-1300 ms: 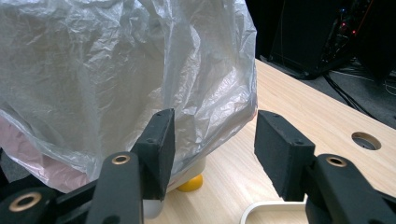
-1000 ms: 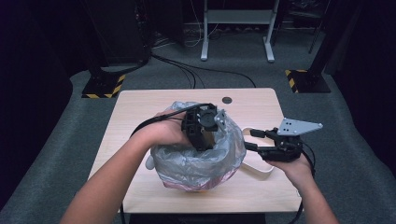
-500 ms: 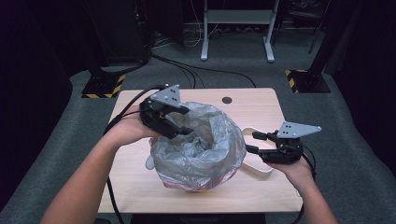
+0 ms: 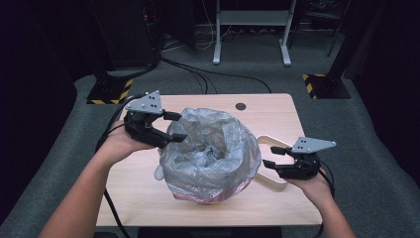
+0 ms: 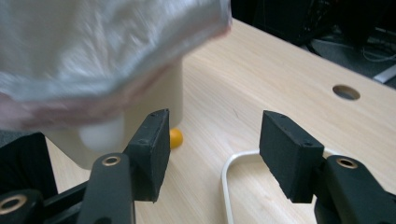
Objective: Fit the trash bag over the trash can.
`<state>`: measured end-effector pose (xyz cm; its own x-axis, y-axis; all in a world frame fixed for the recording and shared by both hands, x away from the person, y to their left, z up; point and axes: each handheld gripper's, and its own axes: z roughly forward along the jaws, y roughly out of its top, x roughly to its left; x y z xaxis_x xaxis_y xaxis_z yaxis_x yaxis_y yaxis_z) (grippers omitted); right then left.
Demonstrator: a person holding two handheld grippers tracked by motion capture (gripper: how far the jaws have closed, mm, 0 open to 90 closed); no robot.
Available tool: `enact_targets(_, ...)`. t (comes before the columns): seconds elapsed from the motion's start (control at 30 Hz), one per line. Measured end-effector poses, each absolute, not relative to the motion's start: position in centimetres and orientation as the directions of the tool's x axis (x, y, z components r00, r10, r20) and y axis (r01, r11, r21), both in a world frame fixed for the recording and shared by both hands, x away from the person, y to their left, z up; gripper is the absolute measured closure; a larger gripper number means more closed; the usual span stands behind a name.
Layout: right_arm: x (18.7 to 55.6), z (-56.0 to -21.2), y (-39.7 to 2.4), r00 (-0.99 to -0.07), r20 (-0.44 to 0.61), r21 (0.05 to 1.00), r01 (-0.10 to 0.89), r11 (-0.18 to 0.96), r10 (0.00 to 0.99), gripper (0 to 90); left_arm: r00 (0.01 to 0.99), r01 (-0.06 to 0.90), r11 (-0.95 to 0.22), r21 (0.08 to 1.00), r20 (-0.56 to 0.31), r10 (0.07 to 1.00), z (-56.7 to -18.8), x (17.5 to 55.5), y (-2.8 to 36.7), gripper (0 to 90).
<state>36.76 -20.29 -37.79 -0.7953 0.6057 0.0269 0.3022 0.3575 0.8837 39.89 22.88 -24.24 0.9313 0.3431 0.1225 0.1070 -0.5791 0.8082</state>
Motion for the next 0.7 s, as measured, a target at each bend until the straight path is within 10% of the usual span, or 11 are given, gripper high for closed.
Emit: enact_targets(0.7,37.4,-44.2,-20.0,-0.781,0.038,0.826,0.376,0.421,0.623,44.6,0.899,0.120,-0.483,0.868,0.112,0.424,-24.8,38.5,26.2,34.4)
